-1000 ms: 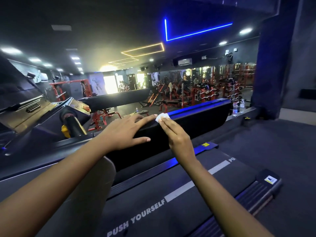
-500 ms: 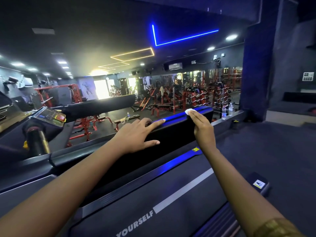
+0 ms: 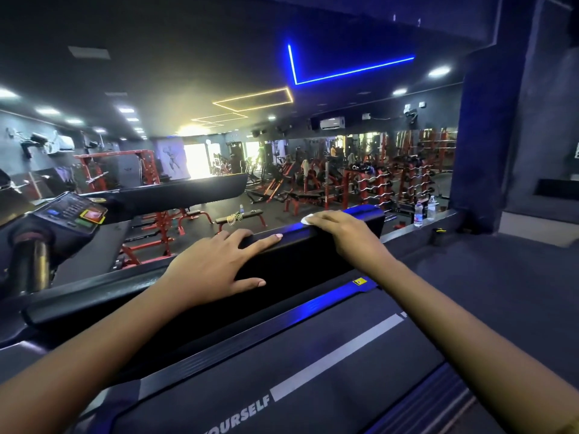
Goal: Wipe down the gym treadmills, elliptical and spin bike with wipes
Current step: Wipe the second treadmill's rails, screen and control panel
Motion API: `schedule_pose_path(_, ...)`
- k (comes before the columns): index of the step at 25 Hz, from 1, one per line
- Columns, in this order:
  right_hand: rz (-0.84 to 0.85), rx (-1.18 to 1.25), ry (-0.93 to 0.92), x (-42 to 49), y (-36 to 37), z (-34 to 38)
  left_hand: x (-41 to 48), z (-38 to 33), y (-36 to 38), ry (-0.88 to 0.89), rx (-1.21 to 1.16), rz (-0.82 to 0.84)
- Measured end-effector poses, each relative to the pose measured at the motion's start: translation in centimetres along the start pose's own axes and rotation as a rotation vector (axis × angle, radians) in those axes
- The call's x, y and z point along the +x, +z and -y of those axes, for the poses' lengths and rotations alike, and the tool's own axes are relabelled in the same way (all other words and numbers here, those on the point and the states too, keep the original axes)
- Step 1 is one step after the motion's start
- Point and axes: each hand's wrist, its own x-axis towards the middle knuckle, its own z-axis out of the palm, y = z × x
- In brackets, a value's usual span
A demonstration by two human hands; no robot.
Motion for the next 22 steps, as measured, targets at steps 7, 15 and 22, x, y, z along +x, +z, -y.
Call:
schedule_pose_path(7, 0.086, -0.095, 0.204, -1.0, -2.5, -8.1, 0.2, 0.1, -0.2, -0.014, -0.056, 0.042)
schedule_pose_path(15, -0.182, 0.01, 0.084, -2.6, 0.0, -6.7, 6.4, -2.3, -0.7, -0.012, 0.028, 0.053)
schedule_pose_path(22, -0.328, 0.434, 0.556, -4.3, -0.1, -10.1, 13.0, -5.3, 1.3, -0.015, 0.095, 0.077)
